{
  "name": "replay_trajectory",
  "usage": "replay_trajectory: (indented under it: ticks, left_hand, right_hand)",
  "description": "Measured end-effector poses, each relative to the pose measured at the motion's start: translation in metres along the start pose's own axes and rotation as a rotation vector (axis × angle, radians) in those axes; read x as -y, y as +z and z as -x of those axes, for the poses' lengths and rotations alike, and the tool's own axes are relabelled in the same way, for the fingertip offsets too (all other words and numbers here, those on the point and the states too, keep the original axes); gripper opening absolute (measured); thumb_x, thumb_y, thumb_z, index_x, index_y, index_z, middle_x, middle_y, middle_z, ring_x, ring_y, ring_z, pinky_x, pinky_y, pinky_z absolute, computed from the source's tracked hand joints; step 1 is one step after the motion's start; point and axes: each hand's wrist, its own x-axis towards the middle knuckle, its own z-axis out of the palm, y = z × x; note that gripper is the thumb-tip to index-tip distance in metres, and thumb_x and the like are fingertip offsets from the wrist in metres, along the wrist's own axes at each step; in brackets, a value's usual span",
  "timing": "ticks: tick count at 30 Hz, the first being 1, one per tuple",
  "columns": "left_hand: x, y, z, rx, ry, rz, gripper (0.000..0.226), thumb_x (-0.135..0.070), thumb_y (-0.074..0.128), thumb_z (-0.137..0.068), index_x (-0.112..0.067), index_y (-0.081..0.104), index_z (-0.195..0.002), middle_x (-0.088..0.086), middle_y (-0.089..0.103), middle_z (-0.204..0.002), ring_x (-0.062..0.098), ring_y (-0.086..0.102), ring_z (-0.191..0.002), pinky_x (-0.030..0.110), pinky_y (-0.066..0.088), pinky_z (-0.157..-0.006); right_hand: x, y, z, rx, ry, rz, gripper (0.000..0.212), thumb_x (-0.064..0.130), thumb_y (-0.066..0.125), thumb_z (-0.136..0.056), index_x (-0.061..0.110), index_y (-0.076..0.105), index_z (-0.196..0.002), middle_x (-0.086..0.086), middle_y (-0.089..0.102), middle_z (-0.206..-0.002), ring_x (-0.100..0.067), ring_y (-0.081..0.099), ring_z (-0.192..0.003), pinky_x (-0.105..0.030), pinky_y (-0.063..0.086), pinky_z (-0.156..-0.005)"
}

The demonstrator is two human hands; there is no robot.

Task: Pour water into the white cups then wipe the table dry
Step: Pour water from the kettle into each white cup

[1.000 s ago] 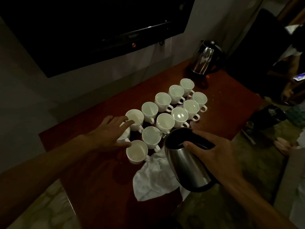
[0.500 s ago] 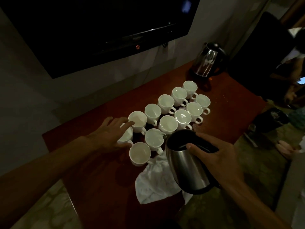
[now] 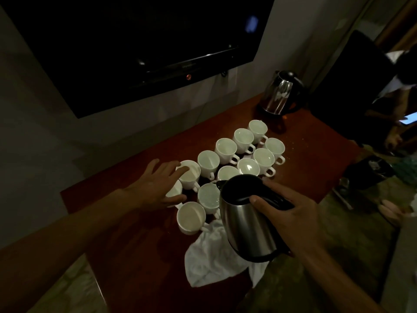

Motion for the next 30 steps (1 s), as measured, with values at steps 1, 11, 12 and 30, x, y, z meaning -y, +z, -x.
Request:
replay_trajectory:
  ticks: [1, 11, 12, 30]
  left_hand:
    - [-0.001, 0.0, 0.0, -0.004, 0.002, -0.005, 0.087, -0.082, 0.029, -0.085, -0.033, 0.007, -0.153, 0.003, 0.017, -0.161, 0.023, 0.016, -0.147, 0.049, -0.004, -0.119]
    - [0.004, -0.009, 0.004, -0.047, 0.01, -0.024, 0.084, -0.079, 0.032, -0.088, -0.031, 0.01, -0.154, 0.001, 0.019, -0.159, 0.02, 0.017, -0.147, 0.05, -0.004, -0.119]
    - [0.005, -0.009, 0.004, -0.045, 0.001, -0.021, 0.084, -0.078, 0.033, -0.089, -0.031, 0.01, -0.155, 0.001, 0.018, -0.16, 0.019, 0.016, -0.147, 0.05, -0.004, -0.119]
    - [0.043, -0.009, 0.004, -0.025, -0.032, 0.015, 0.084, -0.076, 0.031, -0.091, -0.028, 0.01, -0.157, 0.001, 0.012, -0.161, 0.018, 0.005, -0.15, 0.051, -0.006, -0.12]
  right_hand:
    - [0.001, 0.0, -0.001, -0.001, -0.007, 0.007, 0.052, 0.053, 0.076, -0.07, 0.04, 0.067, -0.12, 0.027, 0.063, -0.109, 0.017, 0.06, -0.098, -0.007, 0.052, -0.076]
    - [0.026, 0.006, -0.017, -0.012, -0.065, 0.093, 0.051, 0.045, 0.079, -0.075, 0.027, 0.07, -0.122, 0.003, 0.072, -0.118, -0.008, 0.068, -0.1, -0.032, 0.058, -0.087]
    - [0.028, 0.007, -0.02, -0.016, -0.073, 0.104, 0.05, 0.042, 0.08, -0.076, 0.026, 0.07, -0.122, 0.003, 0.072, -0.118, -0.009, 0.068, -0.1, -0.03, 0.058, -0.086]
    - [0.069, 0.037, -0.08, 0.108, -0.113, 0.237, 0.057, 0.067, 0.063, -0.065, 0.041, 0.062, -0.116, 0.004, 0.071, -0.111, -0.006, 0.063, -0.087, -0.04, 0.058, -0.084]
